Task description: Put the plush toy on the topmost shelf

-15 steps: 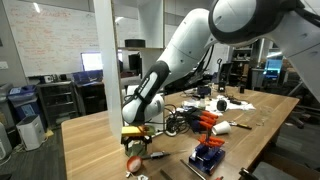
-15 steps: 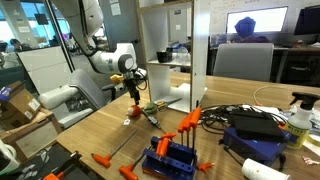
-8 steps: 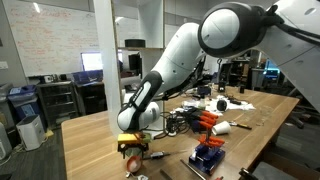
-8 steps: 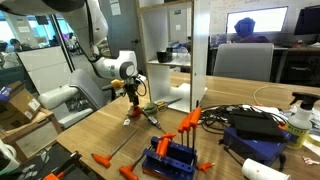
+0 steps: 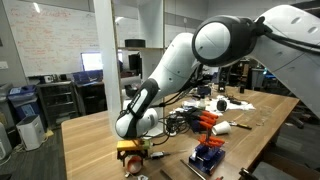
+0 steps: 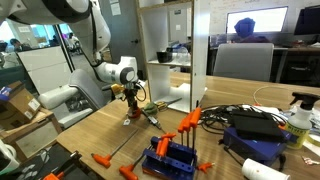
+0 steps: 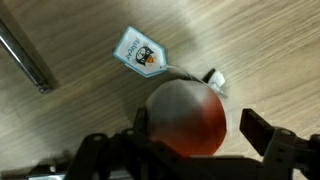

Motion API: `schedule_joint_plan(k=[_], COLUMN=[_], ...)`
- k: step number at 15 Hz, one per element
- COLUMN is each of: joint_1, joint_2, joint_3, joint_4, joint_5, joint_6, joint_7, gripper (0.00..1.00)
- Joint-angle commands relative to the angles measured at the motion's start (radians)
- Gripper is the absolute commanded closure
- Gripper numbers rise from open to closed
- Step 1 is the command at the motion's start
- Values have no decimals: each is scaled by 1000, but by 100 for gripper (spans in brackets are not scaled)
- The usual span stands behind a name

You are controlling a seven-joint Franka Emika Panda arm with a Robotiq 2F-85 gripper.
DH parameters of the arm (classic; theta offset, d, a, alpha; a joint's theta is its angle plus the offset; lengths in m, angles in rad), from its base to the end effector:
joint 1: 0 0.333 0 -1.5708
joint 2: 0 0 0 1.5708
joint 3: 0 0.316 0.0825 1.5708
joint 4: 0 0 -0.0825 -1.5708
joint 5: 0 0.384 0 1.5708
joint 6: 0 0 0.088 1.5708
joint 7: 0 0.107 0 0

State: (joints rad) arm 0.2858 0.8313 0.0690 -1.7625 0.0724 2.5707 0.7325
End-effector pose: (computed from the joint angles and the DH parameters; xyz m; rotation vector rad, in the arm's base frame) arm 0.6063 0.2210 0.0922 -2.9935 0.7025 0.1009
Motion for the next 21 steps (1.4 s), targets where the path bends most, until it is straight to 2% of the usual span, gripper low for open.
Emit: schedule_joint_plan(k=[1,4,8,13,21], joint_1=[11,9,7,0,-29], joint_2=[34,39,18,-100,-475], joint_3=[-10,-13,-20,-38,-54], joint_4=[52,55,41,-53,-354], joint_5=[25,25,23,19,12], joint_6=[-27,-36,-49,-68,-139], joint_7=[-29,-30,-29,-22,-11], gripper=[34,59,86,89,87])
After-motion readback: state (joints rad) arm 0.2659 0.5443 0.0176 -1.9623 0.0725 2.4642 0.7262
